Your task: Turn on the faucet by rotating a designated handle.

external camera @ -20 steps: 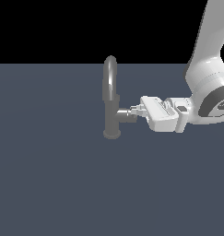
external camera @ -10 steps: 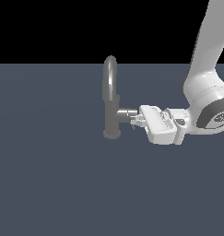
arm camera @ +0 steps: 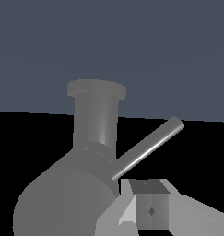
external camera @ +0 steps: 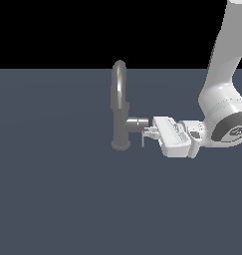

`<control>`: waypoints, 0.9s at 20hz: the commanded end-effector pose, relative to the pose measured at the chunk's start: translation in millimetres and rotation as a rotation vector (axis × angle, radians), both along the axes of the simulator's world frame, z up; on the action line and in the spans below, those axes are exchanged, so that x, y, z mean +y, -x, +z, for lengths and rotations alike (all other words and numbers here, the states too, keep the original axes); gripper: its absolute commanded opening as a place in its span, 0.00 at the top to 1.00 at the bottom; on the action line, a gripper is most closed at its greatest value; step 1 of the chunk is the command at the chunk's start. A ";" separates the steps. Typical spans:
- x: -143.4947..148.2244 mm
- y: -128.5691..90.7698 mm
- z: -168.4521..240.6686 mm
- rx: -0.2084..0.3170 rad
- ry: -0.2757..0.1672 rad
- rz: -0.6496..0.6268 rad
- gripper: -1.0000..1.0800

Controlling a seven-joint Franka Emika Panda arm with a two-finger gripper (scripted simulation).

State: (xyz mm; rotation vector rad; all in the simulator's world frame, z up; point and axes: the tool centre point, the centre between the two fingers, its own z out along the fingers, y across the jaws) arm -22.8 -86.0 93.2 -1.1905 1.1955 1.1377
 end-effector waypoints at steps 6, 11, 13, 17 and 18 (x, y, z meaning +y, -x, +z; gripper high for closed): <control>9.1 -4.2 -48.5 0.046 0.002 -0.001 1.00; -4.8 -11.7 -41.5 0.036 0.020 -0.010 1.00; -3.7 -16.9 -43.6 0.037 0.018 -0.009 1.00; -1.5 -27.0 -47.5 0.039 0.014 -0.007 1.00; -1.0 -29.5 -48.5 0.040 0.013 -0.007 1.00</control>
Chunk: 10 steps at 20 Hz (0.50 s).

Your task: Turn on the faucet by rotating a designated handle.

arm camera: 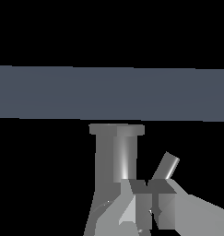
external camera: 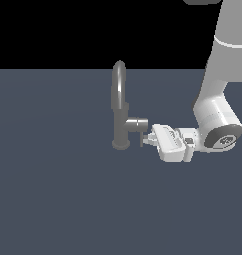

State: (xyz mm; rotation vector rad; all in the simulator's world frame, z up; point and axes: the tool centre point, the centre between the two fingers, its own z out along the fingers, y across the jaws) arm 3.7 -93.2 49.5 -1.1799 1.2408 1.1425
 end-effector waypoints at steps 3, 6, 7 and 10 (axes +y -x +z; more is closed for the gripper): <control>7.9 -10.2 -7.6 0.008 -0.008 0.008 1.00; 9.4 -17.3 -10.4 0.010 -0.011 0.009 1.00; 9.9 -19.6 -11.3 0.011 -0.012 0.009 1.00; 11.4 -26.3 -13.9 0.012 -0.014 0.010 1.00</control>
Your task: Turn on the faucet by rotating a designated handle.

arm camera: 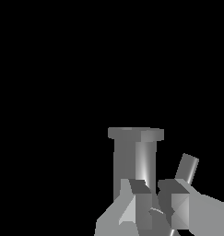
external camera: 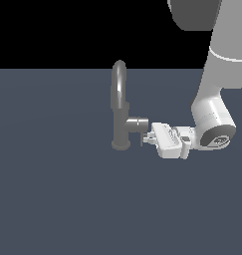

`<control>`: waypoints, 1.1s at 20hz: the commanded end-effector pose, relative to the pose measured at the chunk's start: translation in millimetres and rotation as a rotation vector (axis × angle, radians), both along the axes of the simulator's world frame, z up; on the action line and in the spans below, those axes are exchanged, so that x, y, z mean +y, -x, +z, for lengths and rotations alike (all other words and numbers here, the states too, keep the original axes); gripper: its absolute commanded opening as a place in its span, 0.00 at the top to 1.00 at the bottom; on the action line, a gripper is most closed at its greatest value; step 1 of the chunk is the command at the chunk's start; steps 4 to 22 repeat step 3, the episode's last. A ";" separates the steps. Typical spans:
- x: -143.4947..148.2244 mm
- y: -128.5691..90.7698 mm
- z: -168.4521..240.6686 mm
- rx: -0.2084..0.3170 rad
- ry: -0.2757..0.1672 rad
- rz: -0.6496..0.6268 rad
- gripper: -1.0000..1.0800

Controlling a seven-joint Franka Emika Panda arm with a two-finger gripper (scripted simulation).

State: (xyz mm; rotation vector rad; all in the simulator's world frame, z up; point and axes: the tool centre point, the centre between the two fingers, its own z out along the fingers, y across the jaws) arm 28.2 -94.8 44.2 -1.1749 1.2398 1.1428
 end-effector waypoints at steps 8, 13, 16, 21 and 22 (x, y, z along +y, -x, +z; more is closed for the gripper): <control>13.9 -6.1 -10.3 0.013 -0.012 0.014 1.00; 13.9 -6.1 -10.3 0.013 -0.012 0.014 1.00; 13.9 -6.1 -10.3 0.013 -0.012 0.014 1.00; 13.9 -6.1 -10.3 0.013 -0.012 0.014 1.00; 13.9 -6.1 -10.3 0.013 -0.012 0.014 1.00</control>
